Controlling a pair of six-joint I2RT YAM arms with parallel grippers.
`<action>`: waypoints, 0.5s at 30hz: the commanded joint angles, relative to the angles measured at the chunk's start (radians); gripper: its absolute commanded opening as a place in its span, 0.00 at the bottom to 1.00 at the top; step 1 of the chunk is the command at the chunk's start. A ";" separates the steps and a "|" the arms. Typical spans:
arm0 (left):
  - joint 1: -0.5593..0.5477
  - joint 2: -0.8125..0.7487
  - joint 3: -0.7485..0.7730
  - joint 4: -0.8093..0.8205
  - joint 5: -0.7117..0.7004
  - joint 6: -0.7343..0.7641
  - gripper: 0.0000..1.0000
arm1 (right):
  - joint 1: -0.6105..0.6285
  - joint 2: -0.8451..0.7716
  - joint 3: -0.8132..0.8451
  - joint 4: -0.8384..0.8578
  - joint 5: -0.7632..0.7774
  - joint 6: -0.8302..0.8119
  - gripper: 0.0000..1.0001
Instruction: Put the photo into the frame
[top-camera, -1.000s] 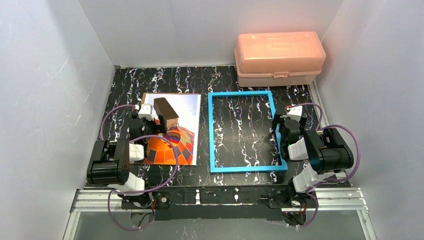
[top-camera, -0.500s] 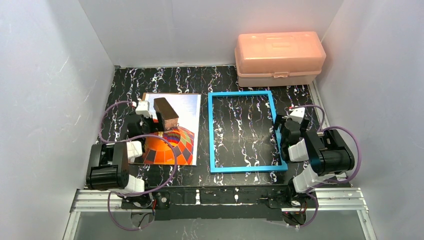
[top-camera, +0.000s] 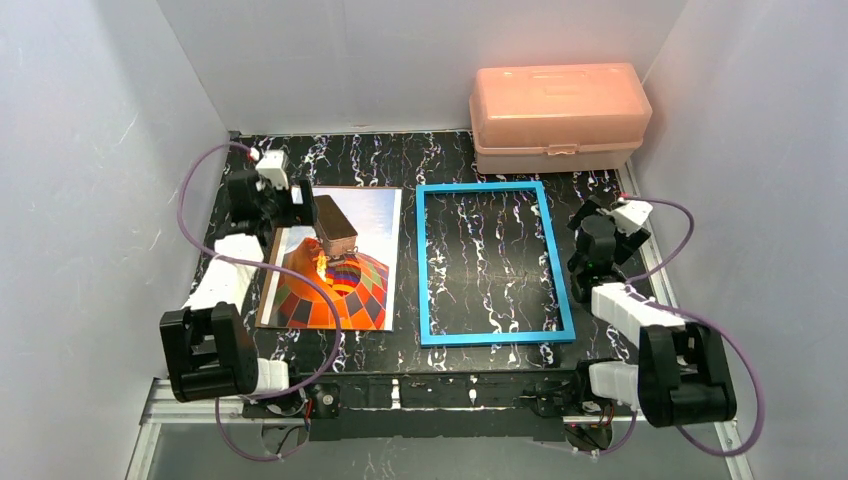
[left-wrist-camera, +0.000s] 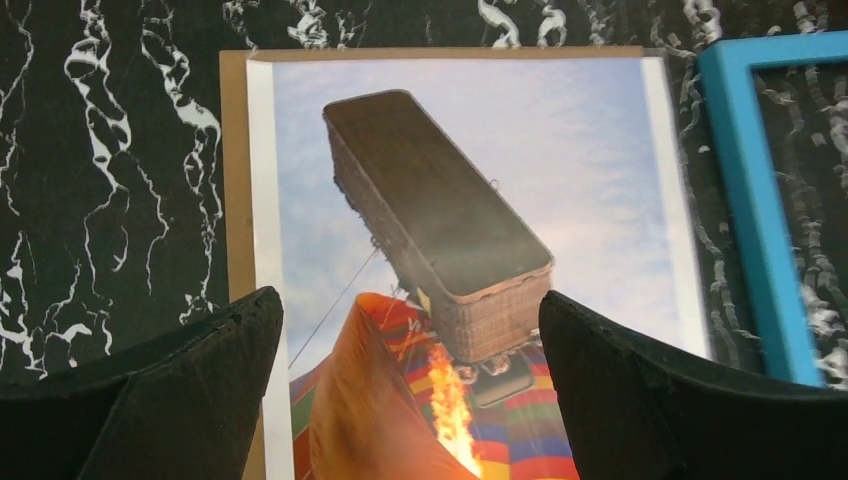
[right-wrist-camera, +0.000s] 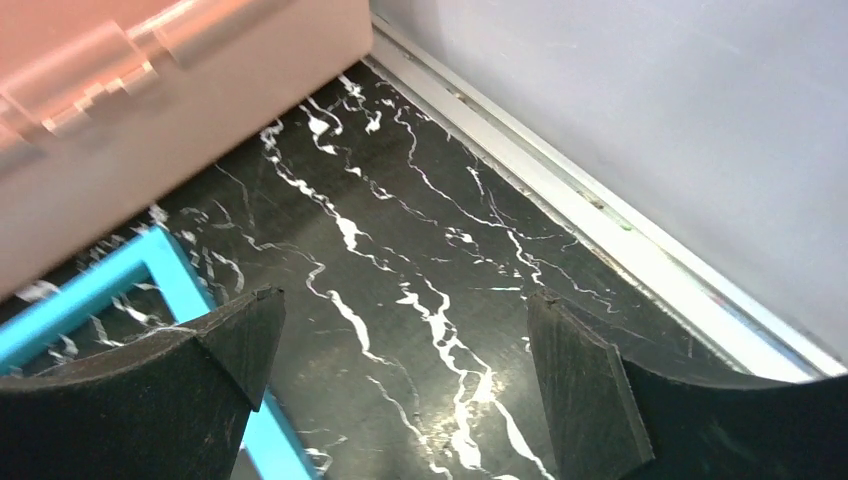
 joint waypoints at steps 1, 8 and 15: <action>0.031 0.027 0.232 -0.351 0.099 -0.058 0.98 | -0.007 -0.087 0.124 -0.367 0.095 0.381 0.99; 0.071 0.169 0.524 -0.625 0.126 -0.100 0.98 | -0.115 -0.186 0.166 -0.477 -0.462 0.373 0.99; 0.071 0.214 0.609 -0.724 0.099 -0.063 0.98 | 0.035 0.037 0.493 -0.962 -0.440 0.275 0.99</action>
